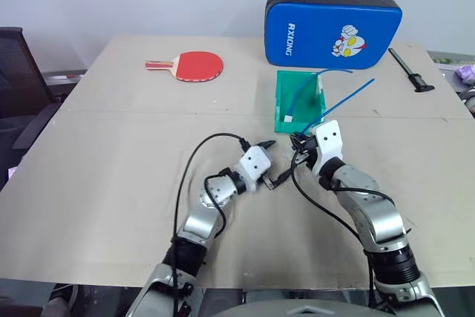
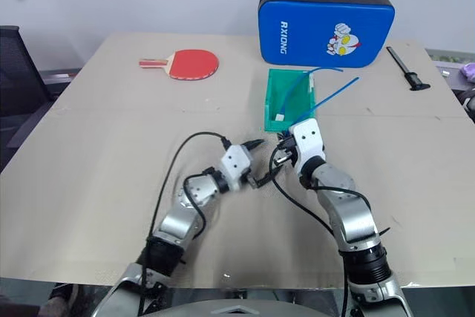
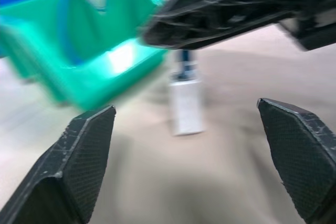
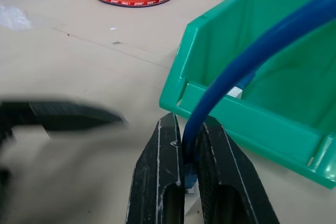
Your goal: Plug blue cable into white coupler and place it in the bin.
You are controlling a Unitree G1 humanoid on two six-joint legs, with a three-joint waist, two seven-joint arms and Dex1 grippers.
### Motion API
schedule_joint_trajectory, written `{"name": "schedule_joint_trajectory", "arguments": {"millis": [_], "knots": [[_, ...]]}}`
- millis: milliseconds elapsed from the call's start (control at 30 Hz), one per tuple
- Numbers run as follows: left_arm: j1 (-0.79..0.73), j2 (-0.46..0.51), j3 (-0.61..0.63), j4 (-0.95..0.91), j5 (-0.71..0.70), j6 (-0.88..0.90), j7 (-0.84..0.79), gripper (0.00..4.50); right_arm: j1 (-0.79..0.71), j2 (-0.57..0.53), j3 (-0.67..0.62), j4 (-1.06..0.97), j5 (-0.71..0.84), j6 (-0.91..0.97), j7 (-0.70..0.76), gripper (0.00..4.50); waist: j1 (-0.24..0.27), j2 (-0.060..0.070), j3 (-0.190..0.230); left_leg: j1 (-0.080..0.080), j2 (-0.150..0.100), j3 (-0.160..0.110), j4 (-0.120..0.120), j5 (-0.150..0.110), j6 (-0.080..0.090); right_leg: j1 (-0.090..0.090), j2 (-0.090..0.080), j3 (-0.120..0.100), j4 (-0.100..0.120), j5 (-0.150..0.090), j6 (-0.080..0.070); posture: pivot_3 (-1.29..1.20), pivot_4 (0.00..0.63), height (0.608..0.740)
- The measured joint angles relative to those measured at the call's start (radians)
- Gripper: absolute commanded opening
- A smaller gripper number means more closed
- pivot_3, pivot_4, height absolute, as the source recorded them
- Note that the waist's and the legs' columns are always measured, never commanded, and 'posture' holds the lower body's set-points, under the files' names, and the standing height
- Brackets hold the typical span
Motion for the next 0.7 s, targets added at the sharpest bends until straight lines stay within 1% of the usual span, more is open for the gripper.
{"name": "schedule_joint_trajectory", "arguments": {"millis": [67, 133, 233, 300, 367, 433, 467, 600, 700], "knots": [[0.021, 0.028, 0.030, -0.092, -0.040, 0.074, -0.006, 4.48, -0.025, -0.021, -0.033, -0.026, 0.017, 0.041, 0.007, 0.00, 0.000, 0.000, 0.003, -0.001, -0.001, 0.000, 0.000, 0.000, 0.000, 0.000, -0.001, 0.000, 0.000, 0.000, 0.000, 0.00, 0.150, 0.701], [0.050, 0.069, 0.056, -0.217, -0.113, 0.200, -0.027, 4.48, -0.105, -0.043, -0.068, -0.049, 0.053, 0.085, 0.027, 0.00, -0.008, 0.000, 0.011, -0.001, -0.001, 0.001, 0.000, 0.000, 0.000, -0.001, -0.002, 0.000, 0.000, 0.000, 0.000, 0.00, 0.150, 0.701], [0.055, 0.159, 0.108, -0.453, -0.258, 0.479, -0.039, 4.48, -0.319, -0.048, -0.159, -0.052, 0.146, 0.153, 0.054, 0.00, -0.009, 0.000, 0.016, -0.001, 0.000, -0.002, -0.001, 0.000, 0.000, -0.001, -0.001, -0.002, 0.000, 0.000, 0.000, 0.00, 0.150, 0.701], [0.016, 0.200, 0.157, -0.550, -0.330, 0.621, -0.027, 4.48, -0.408, -0.051, -0.192, -0.032, 0.186, 0.172, 0.068, 0.00, -0.002, 0.000, 0.016, -0.001, -0.001, -0.005, -0.002, 0.001, -0.002, 0.001, -0.001, -0.005, -0.001, 0.000, 0.001, 0.00, 0.150, 0.701], [-0.042, 0.256, 0.212, -0.621, -0.398, 0.768, -0.006, 4.48, -0.483, -0.051, -0.201, 0.072, 0.221, 0.194, 0.099, 0.00, -0.001, -0.001, 0.016, -0.002, -0.001, -0.005, -0.002, 0.002, -0.004, 0.001, -0.001, -0.004, -0.002, 0.000, 0.001, 0.00, 0.150, 0.701], [-0.120, 0.304, 0.264, -0.658, -0.464, 0.903, 0.018, 4.48, -0.549, -0.080, -0.202, 0.235, 0.235, 0.226, 0.145, 0.00, 0.000, -0.002, 0.019, -0.002, -0.003, -0.004, -0.001, 0.003, -0.004, 0.001, -0.003, -0.004, -0.002, 0.000, 0.001, 0.00, 0.150, 0.701], [-0.141, 0.316, 0.281, -0.665, -0.485, 0.936, 0.024, 4.48, -0.566, -0.087, -0.203, 0.288, 0.235, 0.231, 0.153, 0.00, 0.000, -0.003, 0.019, -0.002, -0.004, -0.004, -0.001, 0.003, -0.004, 0.001, -0.003, -0.004, -0.002, 0.000, 0.001, 0.00, 0.150, 0.701], [-0.267, 0.353, 0.357, -0.689, -0.608, 1.107, 0.058, 4.48, -0.698, -0.087, -0.222, 0.632, 0.216, 0.177, 0.173, 0.00, -0.004, -0.005, 0.025, -0.003, -0.004, -0.003, -0.001, 0.003, -0.005, 0.000, -0.003, -0.002, -0.002, 0.000, 0.001, 0.00, 0.150, 0.701], [-0.296, 0.377, 0.386, -0.697, -0.676, 1.188, 0.073, 4.48, -0.747, -0.087, -0.221, 0.760, 0.205, 0.135, 0.207, 0.00, -0.005, -0.005, 0.028, -0.003, -0.003, -0.002, -0.003, 0.003, -0.005, 0.000, -0.003, -0.002, -0.001, -0.001, 0.002, 0.00, 0.150, 0.701]]}}
